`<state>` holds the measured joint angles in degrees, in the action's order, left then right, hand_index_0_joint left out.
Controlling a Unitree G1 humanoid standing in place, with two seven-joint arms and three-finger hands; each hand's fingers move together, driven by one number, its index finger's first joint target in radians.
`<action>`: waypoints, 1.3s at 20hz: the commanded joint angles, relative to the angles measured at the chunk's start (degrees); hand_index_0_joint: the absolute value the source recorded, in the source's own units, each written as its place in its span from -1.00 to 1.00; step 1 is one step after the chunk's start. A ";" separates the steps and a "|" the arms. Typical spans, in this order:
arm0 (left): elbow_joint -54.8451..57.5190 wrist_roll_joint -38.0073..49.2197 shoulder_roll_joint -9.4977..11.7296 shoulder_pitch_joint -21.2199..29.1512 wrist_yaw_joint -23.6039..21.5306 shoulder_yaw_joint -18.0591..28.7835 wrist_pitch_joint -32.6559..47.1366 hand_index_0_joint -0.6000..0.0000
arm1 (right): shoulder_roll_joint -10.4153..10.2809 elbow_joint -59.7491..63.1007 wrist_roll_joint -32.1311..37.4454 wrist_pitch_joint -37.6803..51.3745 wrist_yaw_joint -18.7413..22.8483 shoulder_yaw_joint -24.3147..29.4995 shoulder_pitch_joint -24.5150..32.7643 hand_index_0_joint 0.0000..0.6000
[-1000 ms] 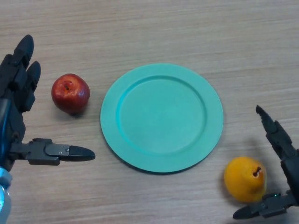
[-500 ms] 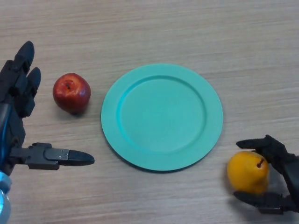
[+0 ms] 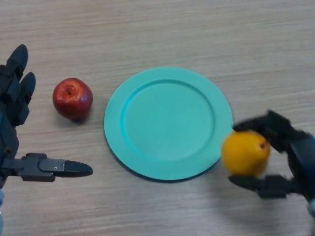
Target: Pick up the yellow pear and place it on the plate
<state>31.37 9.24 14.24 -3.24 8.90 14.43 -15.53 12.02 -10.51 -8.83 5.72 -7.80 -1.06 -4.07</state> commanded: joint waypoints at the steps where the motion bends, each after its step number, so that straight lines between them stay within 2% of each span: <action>1: 4.06 2.57 0.90 1.07 -1.20 3.27 4.94 1.00 | -0.22 -4.14 4.36 4.23 0.56 -1.10 4.72 1.00; 3: 4.32 2.07 0.65 0.51 -1.21 2.65 5.87 1.00 | -0.91 -1.03 3.24 5.56 2.23 -3.92 8.92 1.00; 4: 4.35 2.35 0.42 0.04 -1.08 2.92 6.93 1.00 | -1.05 2.60 1.40 7.16 4.75 -6.59 11.94 1.00; 7: 4.99 2.85 0.16 -0.95 -0.13 4.05 7.55 1.00 | -1.12 8.99 -0.90 9.21 7.94 -10.90 16.53 1.00; 11: 5.50 2.83 -0.09 -1.37 0.07 5.91 6.92 1.00 | -1.14 19.74 -0.87 13.94 13.26 -18.76 21.45 1.00; 12: 5.79 3.06 -0.04 -1.73 0.38 6.17 7.62 1.00 | -1.14 22.79 1.73 15.22 14.27 -20.87 22.61 1.00; 15: 5.88 2.86 0.37 -1.06 -0.89 6.60 6.75 1.00 | -1.14 27.05 1.71 15.50 17.06 -22.79 25.06 1.00; 19: 5.51 2.36 0.45 -0.82 -1.06 6.52 6.65 1.00 | -1.14 28.41 0.40 14.63 17.64 -22.37 24.17 1.00; 20: 5.47 2.39 0.53 -0.75 -0.99 6.46 6.53 1.00 | -1.14 28.76 -0.14 14.39 18.06 -22.07 24.12 0.83; 21: 5.47 2.39 0.55 -0.75 -0.94 6.45 6.50 1.00 | -1.14 28.94 -0.47 14.44 18.14 -22.00 24.18 0.50; 22: 5.43 2.30 0.58 -0.73 -0.80 6.36 6.47 1.00 | -1.14 29.29 -1.23 14.47 18.18 -21.62 24.36 0.00; 23: 5.39 2.23 0.61 -0.69 -0.68 6.27 6.44 1.00 | -1.14 29.47 -1.75 14.37 18.16 -21.24 24.52 -0.33; 24: 5.22 1.99 0.64 -0.64 -0.37 6.00 6.45 1.00 | -1.14 29.66 -2.50 13.90 18.44 -20.35 25.08 -0.82; 25: 5.13 1.87 0.64 -0.59 -0.29 5.87 6.39 1.00 | -1.14 29.71 -2.79 13.61 18.80 -19.88 25.43 -1.00; 26: 4.72 1.70 0.62 -0.31 -0.66 5.58 6.47 1.00 | -1.14 29.88 -2.79 13.86 19.53 -19.69 25.56 -1.00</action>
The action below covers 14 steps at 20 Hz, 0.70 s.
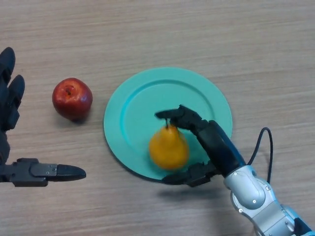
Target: Pick up the yellow pear and place it on the plate
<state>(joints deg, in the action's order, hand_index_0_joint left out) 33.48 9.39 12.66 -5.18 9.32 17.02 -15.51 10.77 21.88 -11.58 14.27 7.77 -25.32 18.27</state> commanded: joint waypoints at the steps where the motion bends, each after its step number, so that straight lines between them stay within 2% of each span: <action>1: 2.58 1.54 2.18 1.65 -1.17 2.84 6.44 1.00 | 0.12 -2.42 -0.10 5.33 4.15 4.63 3.23 -1.00; 5: 1.99 1.23 2.21 1.82 -1.05 2.12 7.75 1.00 | 0.12 -3.25 -2.19 7.02 0.85 5.28 2.53 -1.00; 7: 1.54 1.88 2.49 2.46 -1.40 2.32 7.69 1.00 | 0.12 -6.49 -2.33 6.84 -0.92 7.66 1.17 -1.00; 9: 1.89 1.20 3.04 2.72 -1.42 1.73 6.19 1.00 | 0.12 -12.03 -3.12 5.16 -3.82 11.08 -1.21 -1.00; 10: 1.82 0.96 2.97 2.95 -1.10 1.32 5.77 1.00 | 0.12 -17.62 -1.96 3.03 -6.99 13.62 -3.49 -1.00; 14: 0.82 0.81 3.00 3.77 -0.93 0.08 6.14 1.00 | 0.21 -31.84 0.77 -1.36 -12.17 21.09 -9.75 -1.00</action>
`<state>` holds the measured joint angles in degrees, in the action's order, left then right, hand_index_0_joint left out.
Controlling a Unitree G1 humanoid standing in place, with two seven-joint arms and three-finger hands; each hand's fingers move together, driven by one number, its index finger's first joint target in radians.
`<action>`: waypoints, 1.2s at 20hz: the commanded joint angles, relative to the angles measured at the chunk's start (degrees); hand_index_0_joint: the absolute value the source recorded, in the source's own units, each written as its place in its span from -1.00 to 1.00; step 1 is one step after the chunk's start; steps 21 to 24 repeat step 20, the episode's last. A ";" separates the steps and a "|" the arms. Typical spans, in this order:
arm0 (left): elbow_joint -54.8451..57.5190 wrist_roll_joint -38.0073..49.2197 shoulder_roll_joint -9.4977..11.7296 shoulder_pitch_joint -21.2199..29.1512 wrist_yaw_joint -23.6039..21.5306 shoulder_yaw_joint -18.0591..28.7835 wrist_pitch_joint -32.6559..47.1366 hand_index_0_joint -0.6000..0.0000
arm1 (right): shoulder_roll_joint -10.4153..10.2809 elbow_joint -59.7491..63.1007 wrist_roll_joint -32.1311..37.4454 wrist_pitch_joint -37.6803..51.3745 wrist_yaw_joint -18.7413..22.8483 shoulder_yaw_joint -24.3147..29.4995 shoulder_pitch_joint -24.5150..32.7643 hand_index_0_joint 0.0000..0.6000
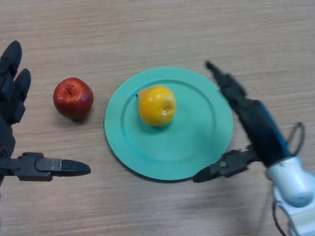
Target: Pick up the yellow pear and place it on the plate
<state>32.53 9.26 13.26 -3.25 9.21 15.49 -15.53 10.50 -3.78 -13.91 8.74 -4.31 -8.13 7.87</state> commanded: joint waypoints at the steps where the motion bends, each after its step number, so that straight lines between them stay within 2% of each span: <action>1: 1.32 0.88 2.43 2.31 -1.25 1.22 6.56 1.00 | 0.61 -8.02 3.64 3.64 -0.66 4.94 -0.16 -1.00; 6: 1.13 2.29 2.86 4.00 -1.92 -0.61 4.62 1.00 | 3.21 -22.23 12.07 -3.64 -3.75 11.97 -7.08 -1.00; 10: -0.41 2.95 2.94 4.57 -2.46 -1.19 6.44 1.00 | 3.05 -26.42 13.82 -5.69 -3.81 14.45 -10.31 -1.00; 17: -0.61 3.28 3.47 5.18 -2.40 -0.58 6.23 1.00 | 2.90 -28.71 13.31 -8.72 -4.38 13.79 -10.64 -1.00; 20: -0.69 3.36 3.58 5.95 -4.29 -0.52 7.40 1.00 | 2.94 -30.52 13.31 -11.01 -5.04 14.04 -10.89 -1.00; 24: -0.69 3.36 3.58 5.95 -4.29 -0.52 7.40 1.00 | 2.94 -30.52 13.31 -11.01 -5.04 14.04 -10.89 -1.00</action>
